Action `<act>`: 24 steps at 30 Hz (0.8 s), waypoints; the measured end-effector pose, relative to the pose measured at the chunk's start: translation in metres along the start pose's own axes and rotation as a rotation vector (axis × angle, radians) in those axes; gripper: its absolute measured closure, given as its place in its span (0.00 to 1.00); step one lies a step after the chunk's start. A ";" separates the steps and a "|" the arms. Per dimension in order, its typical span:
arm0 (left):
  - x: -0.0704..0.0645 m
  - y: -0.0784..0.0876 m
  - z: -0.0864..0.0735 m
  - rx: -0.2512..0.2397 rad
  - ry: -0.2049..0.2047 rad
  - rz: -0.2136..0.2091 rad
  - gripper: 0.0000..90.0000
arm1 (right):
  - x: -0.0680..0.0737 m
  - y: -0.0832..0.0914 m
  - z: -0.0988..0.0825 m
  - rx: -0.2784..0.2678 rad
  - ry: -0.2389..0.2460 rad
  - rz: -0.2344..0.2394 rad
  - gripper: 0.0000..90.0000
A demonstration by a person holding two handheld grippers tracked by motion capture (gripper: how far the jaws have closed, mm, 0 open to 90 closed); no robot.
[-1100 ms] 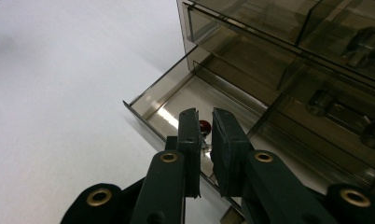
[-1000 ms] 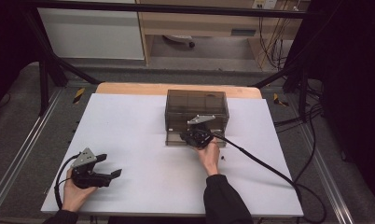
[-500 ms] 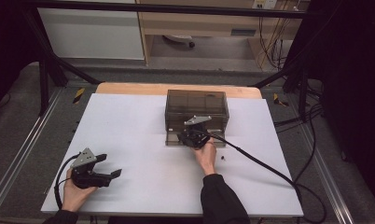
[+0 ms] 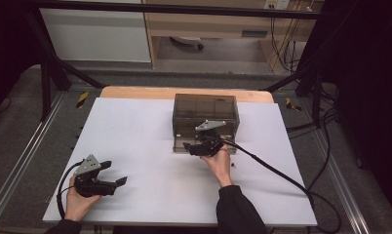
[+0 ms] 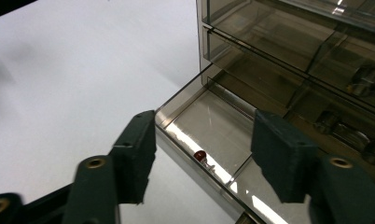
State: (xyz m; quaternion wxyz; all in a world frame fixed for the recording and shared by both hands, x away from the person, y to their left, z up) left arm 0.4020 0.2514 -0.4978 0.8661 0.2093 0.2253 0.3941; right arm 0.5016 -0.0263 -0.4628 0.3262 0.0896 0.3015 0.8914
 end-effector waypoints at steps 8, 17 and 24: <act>0.000 0.000 0.000 0.003 -0.001 0.000 0.09 | 0.000 0.018 -0.007 -0.007 -0.010 0.004 0.17; 0.000 0.000 0.000 0.003 -0.001 0.003 0.09 | -0.005 0.039 -0.014 -0.033 -0.023 0.002 0.07; 0.000 0.000 0.000 0.003 0.000 0.003 0.09 | -0.014 0.060 -0.031 -0.017 -0.036 -0.029 0.02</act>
Point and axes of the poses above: each handheld gripper's, and its own axes: y roughly backward along the jaws, z roughly out of its top, x roughly to its left, the point moved 9 cm from there along -y, roughly forward along the jaws, and after that the axes turned 10 degrees about y, right-handed, at the moved point
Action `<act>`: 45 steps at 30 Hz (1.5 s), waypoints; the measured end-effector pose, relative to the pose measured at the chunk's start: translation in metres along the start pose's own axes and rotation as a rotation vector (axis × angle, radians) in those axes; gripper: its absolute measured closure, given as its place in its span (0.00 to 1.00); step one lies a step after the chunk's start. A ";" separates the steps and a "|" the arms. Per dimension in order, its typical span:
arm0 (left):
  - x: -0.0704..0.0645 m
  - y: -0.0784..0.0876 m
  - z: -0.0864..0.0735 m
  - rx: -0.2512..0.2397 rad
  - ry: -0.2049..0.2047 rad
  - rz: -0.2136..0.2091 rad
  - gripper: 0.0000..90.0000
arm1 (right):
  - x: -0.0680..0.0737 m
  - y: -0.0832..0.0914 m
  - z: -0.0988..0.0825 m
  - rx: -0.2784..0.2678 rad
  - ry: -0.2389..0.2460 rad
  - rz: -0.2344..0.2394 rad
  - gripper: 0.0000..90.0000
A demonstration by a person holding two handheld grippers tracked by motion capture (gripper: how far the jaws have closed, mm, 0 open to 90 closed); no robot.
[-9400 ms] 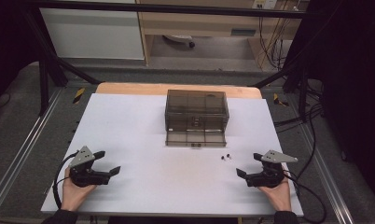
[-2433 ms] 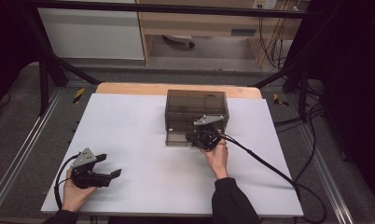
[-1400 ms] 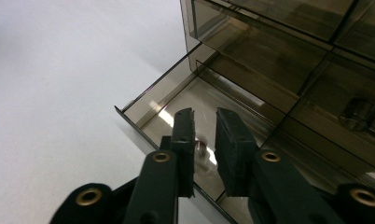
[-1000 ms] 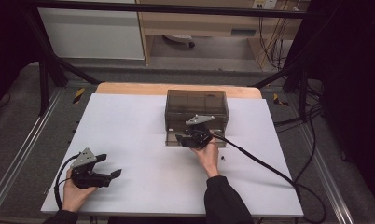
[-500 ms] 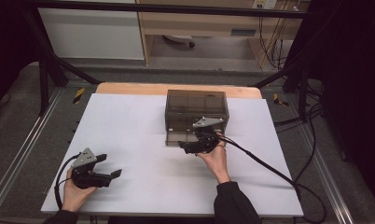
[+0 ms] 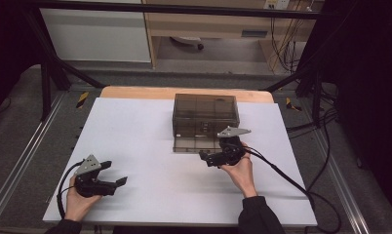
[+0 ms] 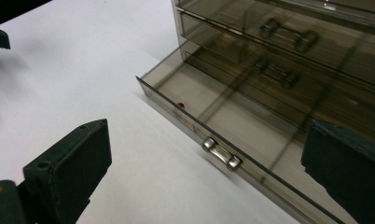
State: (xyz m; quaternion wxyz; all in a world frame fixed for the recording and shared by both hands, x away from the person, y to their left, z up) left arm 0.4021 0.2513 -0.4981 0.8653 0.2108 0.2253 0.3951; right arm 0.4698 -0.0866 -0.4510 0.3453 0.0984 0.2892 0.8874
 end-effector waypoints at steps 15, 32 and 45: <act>0.000 0.000 0.000 0.001 -0.001 0.001 0.09 | -0.018 0.030 -0.038 0.038 -0.010 -0.028 0.03; -0.001 0.000 0.000 -0.001 0.000 -0.004 0.09 | -0.035 0.039 -0.081 0.088 -0.037 -0.035 0.35; -0.001 0.000 0.000 -0.001 0.000 -0.006 0.09 | -0.040 0.037 -0.094 0.128 -0.030 -0.044 0.67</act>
Point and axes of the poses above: each handheld gripper's, and its own axes: y roughly backward along the jaws, z roughly out of its top, x roughly to its left, the point moved 9 cm from there along -y, roughly forward along the jaws, and after that the axes turned 10 degrees about y, right-handed, at the moved point
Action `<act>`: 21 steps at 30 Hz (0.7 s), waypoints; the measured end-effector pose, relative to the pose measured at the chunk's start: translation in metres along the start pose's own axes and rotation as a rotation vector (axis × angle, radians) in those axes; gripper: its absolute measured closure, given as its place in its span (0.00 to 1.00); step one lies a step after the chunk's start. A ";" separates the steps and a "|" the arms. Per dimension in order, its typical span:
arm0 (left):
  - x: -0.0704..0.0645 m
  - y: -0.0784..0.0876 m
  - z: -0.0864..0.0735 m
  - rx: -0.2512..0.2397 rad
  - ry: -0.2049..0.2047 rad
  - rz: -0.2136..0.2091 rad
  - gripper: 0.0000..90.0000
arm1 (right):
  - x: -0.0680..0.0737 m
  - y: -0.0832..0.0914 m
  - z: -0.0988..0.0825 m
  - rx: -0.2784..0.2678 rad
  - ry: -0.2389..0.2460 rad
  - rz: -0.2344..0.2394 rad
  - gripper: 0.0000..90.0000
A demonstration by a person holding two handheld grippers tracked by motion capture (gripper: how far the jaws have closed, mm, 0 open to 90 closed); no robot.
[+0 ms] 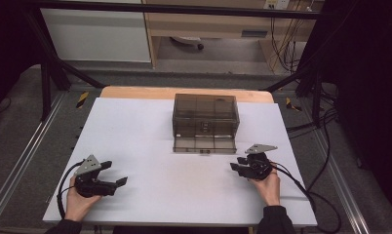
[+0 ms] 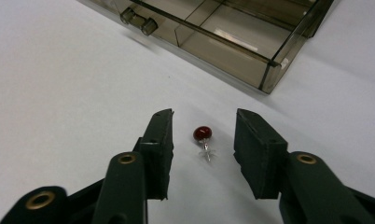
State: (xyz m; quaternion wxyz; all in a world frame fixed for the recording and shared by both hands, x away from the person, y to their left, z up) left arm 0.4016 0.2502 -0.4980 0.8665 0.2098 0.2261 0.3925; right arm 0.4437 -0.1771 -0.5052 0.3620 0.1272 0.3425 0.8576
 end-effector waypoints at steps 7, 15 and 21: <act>0.000 0.000 0.000 -0.001 0.001 0.001 0.09 | 0.000 -0.002 -0.002 0.006 0.011 0.000 0.77; 0.000 0.000 0.000 0.001 -0.002 0.002 0.09 | 0.001 -0.006 -0.004 0.007 0.028 -0.001 0.84; 0.000 0.000 0.000 0.000 -0.001 0.002 0.09 | 0.000 -0.008 -0.004 0.014 0.031 -0.001 0.88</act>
Point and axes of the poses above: each handheld gripper's, and its own axes: y roughly backward along the jaws, z roughly out of its top, x roughly to its left, the point moved 9 cm from there along -y, roughly forward along the jaws, and after that the axes turned 10 degrees about y, right-handed, at the moved point
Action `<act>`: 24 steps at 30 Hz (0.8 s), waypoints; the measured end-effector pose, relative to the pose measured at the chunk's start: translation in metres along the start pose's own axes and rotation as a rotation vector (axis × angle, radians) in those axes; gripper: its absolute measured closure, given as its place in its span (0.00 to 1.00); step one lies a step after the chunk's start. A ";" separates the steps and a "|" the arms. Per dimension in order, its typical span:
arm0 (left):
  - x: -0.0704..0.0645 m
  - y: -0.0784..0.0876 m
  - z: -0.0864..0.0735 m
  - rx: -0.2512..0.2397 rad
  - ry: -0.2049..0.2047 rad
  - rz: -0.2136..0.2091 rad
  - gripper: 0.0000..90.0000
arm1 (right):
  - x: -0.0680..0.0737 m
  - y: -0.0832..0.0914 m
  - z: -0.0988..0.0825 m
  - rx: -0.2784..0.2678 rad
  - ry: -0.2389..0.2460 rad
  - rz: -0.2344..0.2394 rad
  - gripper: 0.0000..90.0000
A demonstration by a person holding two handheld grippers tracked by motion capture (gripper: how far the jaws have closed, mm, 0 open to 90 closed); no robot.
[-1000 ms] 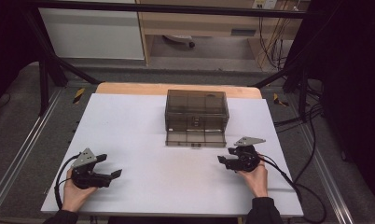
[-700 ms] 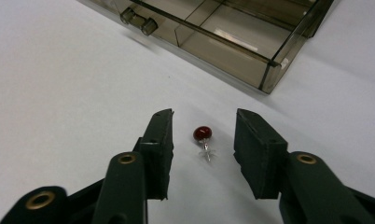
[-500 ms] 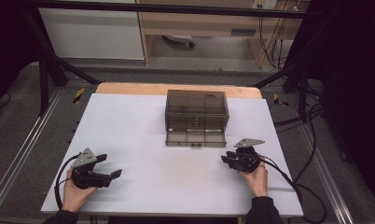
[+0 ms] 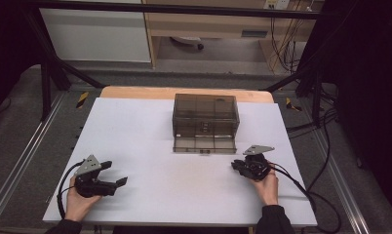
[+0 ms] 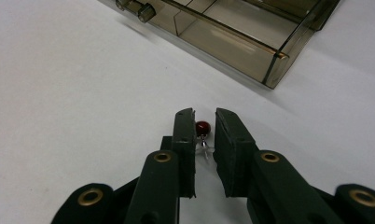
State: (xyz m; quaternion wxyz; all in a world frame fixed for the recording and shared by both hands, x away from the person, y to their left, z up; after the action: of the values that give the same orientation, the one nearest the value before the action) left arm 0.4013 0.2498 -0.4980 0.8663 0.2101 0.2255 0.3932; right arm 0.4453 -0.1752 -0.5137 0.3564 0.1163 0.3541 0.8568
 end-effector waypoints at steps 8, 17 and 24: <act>0.000 0.000 0.000 0.000 -0.001 0.000 0.09 | 0.000 -0.001 -0.001 0.004 0.008 -0.004 0.90; 0.000 0.000 0.000 0.000 -0.001 0.001 0.09 | 0.000 -0.001 -0.001 0.003 0.004 -0.007 0.91; 0.000 0.001 0.000 -0.001 -0.002 0.001 0.09 | 0.000 0.003 0.001 -0.010 0.005 -0.008 0.91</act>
State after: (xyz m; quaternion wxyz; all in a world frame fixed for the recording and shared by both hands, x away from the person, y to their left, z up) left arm 0.4014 0.2504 -0.4974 0.8664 0.2101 0.2244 0.3936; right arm 0.4446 -0.1756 -0.5109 0.3594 0.1109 0.3510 0.8575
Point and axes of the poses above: each handheld gripper's, and its own axes: y roughly backward along the jaws, z roughly out of its top, x roughly to its left, the point moved 9 cm from there along -y, roughly forward along the jaws, and after that the axes turned 10 degrees about y, right-handed, at the moved point
